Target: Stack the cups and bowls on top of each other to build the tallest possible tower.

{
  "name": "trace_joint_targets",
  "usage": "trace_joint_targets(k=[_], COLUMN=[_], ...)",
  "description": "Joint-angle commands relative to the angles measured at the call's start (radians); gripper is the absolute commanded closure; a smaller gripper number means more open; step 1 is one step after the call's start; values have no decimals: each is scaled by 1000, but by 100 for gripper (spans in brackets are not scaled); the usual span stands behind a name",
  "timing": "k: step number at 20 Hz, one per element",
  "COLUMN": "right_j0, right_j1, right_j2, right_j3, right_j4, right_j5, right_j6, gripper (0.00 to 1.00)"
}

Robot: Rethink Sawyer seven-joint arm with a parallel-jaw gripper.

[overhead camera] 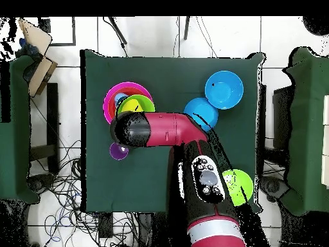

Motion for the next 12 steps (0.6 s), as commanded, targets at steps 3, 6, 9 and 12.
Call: trace_joint_targets(k=[3, 6, 9, 12], right_j0=[22, 22, 23, 20], right_j1=[84, 94, 114, 119], right_j2=[33, 27, 20, 19], right_j3=[37, 31, 15, 15], right_j4=[18, 15, 1, 6], right_j5=[-45, -58, -71, -77], right_j6=[143, 148, 141, 144], gripper=[0, 0, 0, 0])
